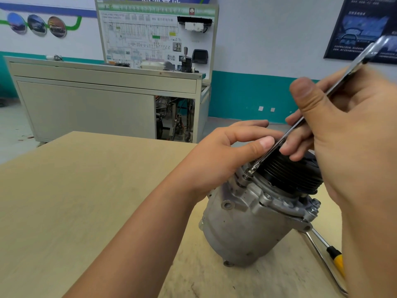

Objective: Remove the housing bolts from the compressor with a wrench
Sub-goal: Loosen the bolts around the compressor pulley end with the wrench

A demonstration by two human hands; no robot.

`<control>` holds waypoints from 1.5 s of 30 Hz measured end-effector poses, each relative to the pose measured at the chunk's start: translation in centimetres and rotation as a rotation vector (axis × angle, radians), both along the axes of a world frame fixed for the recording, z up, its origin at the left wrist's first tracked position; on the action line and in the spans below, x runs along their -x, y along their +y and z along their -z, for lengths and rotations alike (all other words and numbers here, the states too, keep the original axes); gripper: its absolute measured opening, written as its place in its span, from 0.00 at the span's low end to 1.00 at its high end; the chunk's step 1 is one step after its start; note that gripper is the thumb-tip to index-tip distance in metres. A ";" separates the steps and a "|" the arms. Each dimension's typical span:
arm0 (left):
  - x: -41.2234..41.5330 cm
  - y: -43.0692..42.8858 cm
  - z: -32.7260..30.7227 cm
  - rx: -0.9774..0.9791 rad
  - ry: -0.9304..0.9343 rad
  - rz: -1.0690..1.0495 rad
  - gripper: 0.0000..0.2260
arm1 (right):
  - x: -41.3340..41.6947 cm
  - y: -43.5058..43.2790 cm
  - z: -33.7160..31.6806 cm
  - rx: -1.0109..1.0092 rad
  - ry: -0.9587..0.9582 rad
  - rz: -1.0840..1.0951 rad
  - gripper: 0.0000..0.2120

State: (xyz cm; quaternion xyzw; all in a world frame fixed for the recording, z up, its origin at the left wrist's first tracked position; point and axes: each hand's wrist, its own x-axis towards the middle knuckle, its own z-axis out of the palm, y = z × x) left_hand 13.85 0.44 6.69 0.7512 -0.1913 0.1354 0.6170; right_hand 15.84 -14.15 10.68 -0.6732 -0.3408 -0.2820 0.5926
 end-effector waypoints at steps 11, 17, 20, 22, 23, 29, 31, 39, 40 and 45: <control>-0.2 -0.2 0.2 -0.019 0.005 0.013 0.10 | -0.7 -0.6 0.1 0.048 0.079 -0.065 0.15; -0.4 -0.3 0.5 0.031 -0.017 0.019 0.10 | -1.5 -1.4 0.2 0.027 0.194 -0.156 0.14; -0.5 -0.4 0.5 0.013 -0.008 -0.002 0.11 | -1.8 -1.2 0.2 -0.007 0.215 -0.193 0.12; -0.5 -0.4 0.5 0.009 -0.006 -0.005 0.10 | -1.9 -0.9 0.4 -0.007 0.202 -0.176 0.09; -0.5 -0.4 0.5 0.010 -0.005 -0.005 0.10 | -2.0 -0.8 0.5 -0.001 0.195 -0.161 0.08; -0.2 -0.3 0.4 0.012 0.003 -0.020 0.06 | -2.2 -0.5 0.6 -0.018 0.199 -0.161 0.07; -0.2 -0.3 0.4 0.012 0.011 -0.029 0.06 | -2.2 -0.4 0.6 -0.040 0.201 -0.165 0.08; -0.5 -0.3 0.3 -0.016 -0.006 -0.066 0.05 | -1.9 0.7 1.2 -0.102 0.054 0.101 0.05; -0.5 -0.2 0.3 -0.013 -0.008 -0.061 0.05 | -1.8 0.9 1.1 -0.087 0.026 0.129 0.04; -0.6 -0.2 0.6 0.049 -0.010 -0.059 0.04 | -1.4 1.3 1.1 0.040 0.010 0.196 0.03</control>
